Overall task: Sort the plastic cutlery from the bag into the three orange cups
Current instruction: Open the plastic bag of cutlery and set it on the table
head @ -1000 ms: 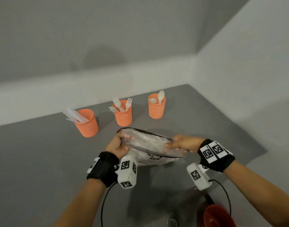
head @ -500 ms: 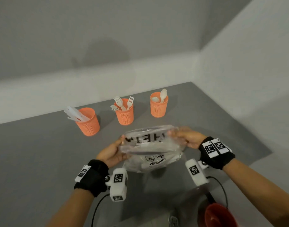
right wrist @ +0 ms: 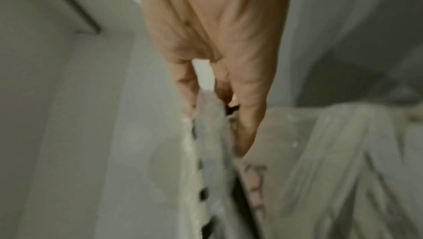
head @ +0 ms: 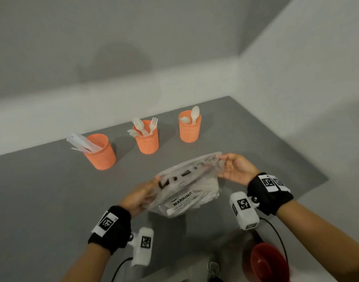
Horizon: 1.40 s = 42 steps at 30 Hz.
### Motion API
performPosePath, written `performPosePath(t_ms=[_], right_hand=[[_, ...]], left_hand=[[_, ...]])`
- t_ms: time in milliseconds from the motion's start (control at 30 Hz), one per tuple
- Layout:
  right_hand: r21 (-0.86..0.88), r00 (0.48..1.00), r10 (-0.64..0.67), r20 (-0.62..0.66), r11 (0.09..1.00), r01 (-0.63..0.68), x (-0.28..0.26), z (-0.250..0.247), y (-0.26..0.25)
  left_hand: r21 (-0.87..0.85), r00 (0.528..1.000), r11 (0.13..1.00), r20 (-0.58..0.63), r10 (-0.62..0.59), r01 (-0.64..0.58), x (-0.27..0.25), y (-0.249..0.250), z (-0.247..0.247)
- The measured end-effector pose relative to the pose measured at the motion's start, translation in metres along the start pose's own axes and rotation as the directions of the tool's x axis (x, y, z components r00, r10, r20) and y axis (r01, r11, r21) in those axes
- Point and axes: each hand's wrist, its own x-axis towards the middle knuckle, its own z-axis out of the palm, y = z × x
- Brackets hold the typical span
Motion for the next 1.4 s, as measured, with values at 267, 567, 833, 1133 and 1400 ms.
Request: performPosePath(t_ms=[267, 567, 833, 1133, 1400], right_hand=[[0.165, 0.993, 0.027, -0.112, 0.986, -0.008, 0.025, 0.016, 0.017], [-0.924, 0.995, 0.094, -0.013, 0.379, -0.048, 0.004, 0.024, 0.027], [0.012, 0.991, 0.0, -0.136, 1.0, 0.002, 0.033, -0.002, 0.03], [-0.695, 0.919, -0.203, -0.339, 0.712, -0.099, 0.032, 0.011, 0.039], [-0.997, 0.896, -0.442, -0.044, -0.037, -0.067, 0.026, 0.042, 0.045]], left_hand=[[-0.078, 0.997, 0.996, -0.06, -0.05, 0.046, -0.005, 0.002, -0.01], [-0.524, 0.969, 0.848, -0.159, -0.189, 0.079, 0.008, -0.006, -0.009], [0.031, 0.997, 0.997, -0.024, -0.07, 0.071, 0.004, -0.004, -0.018], [0.755, 0.827, 0.631, -0.234, 0.511, -0.176, 0.016, -0.013, -0.018], [0.941, 0.82, 0.326, -0.119, 0.559, -0.086, 0.033, -0.017, 0.002]])
